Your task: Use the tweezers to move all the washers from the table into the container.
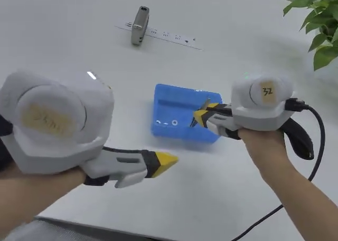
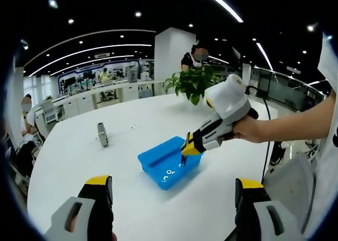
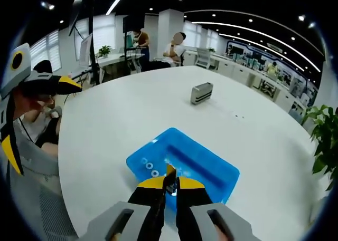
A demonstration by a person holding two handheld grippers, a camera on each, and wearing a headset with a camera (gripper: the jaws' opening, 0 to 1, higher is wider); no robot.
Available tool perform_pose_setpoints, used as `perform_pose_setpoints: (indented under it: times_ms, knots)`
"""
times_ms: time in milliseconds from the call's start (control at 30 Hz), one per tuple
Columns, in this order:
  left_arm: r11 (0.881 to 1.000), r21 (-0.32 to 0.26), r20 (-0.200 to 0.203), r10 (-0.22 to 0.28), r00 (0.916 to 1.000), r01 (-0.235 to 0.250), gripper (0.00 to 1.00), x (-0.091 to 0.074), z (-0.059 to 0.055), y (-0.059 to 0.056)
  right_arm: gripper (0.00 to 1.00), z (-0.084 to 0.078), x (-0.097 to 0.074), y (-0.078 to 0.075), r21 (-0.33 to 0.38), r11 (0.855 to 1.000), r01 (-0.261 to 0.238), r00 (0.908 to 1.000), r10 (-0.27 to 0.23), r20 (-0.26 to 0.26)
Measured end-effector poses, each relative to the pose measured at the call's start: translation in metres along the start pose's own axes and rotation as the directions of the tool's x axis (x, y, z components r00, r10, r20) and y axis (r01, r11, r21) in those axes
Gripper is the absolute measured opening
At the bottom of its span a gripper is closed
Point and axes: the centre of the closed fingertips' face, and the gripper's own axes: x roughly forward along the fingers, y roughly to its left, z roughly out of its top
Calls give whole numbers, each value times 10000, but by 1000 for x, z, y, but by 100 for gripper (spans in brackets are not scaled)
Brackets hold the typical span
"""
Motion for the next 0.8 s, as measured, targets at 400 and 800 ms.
perform_pose_setpoints:
  times_ms: [400,800]
  knots:
    - [9982,-136,-331,571,9978,-576,99,-15,-15,9,3,-9,12,4,97,9998,-162,9992,166,-353]
    - [9977,-223,-172,633,9978,-637,99,-26,-13,8,4,18,-31,1,-17,9980,639,9960,-637,629]
